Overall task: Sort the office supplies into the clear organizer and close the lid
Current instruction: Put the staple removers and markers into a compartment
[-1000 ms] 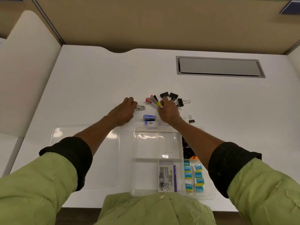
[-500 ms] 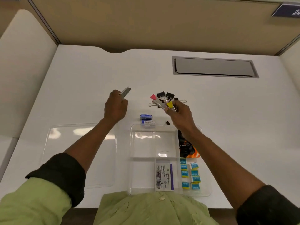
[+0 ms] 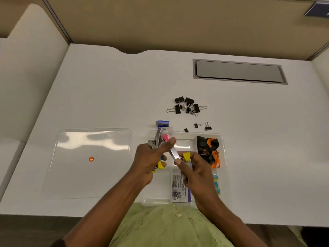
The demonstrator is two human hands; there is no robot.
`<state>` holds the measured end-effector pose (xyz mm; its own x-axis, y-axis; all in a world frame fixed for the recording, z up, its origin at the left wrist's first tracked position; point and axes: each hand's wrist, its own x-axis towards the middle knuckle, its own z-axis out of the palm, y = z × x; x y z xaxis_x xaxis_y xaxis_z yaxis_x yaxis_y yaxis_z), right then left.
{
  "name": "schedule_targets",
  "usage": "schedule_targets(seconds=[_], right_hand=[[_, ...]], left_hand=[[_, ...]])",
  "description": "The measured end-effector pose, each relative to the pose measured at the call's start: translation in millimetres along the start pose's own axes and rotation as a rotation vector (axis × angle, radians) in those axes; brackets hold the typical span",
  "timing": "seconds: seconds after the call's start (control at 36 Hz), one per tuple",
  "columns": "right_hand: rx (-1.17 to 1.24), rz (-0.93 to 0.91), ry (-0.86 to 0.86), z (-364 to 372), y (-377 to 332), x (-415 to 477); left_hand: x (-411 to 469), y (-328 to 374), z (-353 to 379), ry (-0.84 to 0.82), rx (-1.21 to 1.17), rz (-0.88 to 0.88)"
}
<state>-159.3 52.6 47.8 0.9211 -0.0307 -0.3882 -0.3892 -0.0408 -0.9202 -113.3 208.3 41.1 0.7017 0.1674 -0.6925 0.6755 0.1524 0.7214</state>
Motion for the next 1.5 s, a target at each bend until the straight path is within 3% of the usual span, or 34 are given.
schedule_targets(seconds=[0.14,0.28,0.42,0.58,0.78,1.03,1.08,1.14,1.28,1.36,1.5], right_hand=[[-0.147,-0.082,-0.056,1,7,-6],[-0.177,0.094,0.019,-12,4,18],[-0.242,0.118,0.07,-20,10,66],[-0.646,-0.083,0.107,-5,21,100],[-0.941,-0.239,0.211,24,39,89],[-1.061,-0.211,0.083,19,25,89],[-1.012,-0.303,0.168,15,11,79],[-0.804,-0.296,0.178,14,-3,64],[-0.444,0.054,-0.044,19,-9,37],[-0.11,0.18,-0.096,21,-9,25],[-0.082,0.123,-0.065,12,-5,18]], left_hand=[[-3,-14,0,0.044,-0.019,-0.011],[-3,-12,-8,0.068,-0.098,0.037],[-3,-10,-26,0.051,-0.122,0.037],[-5,-18,-38,0.048,-0.112,0.019],[-11,-22,-38,0.02,-0.109,0.013],[-5,-26,-34,-0.021,-0.128,0.008],[-3,-25,-31,-0.045,-0.16,-0.004],[-3,-23,-27,-0.074,-0.214,-0.021],[-1,-21,-18,-0.069,-0.322,-0.026],[1,-21,-15,-0.067,-0.235,0.031],[7,-19,-15,-0.034,0.042,0.097]])
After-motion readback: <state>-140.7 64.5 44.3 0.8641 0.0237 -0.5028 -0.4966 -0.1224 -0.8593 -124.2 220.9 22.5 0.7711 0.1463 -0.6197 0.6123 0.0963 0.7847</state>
